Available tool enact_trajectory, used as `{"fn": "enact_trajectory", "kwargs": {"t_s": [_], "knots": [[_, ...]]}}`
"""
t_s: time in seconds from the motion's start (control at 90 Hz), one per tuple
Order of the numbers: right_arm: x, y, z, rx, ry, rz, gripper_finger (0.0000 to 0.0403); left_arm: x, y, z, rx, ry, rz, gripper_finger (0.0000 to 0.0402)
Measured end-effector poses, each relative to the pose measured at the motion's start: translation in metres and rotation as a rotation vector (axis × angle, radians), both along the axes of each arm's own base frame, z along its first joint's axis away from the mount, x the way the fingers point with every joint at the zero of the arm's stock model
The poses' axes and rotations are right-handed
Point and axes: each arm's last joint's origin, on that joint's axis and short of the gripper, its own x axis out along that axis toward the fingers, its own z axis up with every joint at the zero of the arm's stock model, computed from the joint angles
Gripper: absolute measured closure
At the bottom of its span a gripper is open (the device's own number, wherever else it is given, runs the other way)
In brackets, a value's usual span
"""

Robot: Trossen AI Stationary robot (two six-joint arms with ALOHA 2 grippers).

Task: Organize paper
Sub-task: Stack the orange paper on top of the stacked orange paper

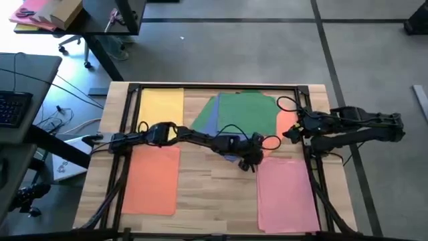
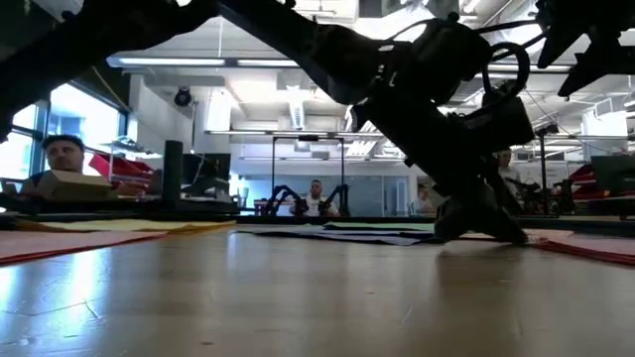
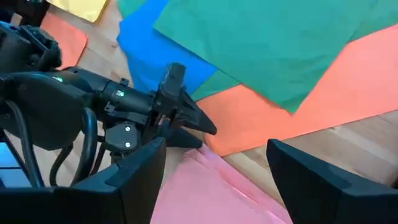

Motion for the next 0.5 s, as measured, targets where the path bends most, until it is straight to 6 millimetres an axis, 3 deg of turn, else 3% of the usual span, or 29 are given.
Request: {"fn": "enact_trajectory", "kwargs": {"t_s": [0.2, 0.5], "knots": [[0.000, -0.001, 0.000, -0.023, -0.004, -0.014, 0.0139, -0.007, -0.003, 0.024, -0.015, 0.019, 0.018, 0.0192], [0.002, -0.001, 0.000, -0.030, 0.007, -0.009, 0.0139, -0.015, -0.019, 0.013, -0.101, 0.117, 0.022, 0.0193]]}}
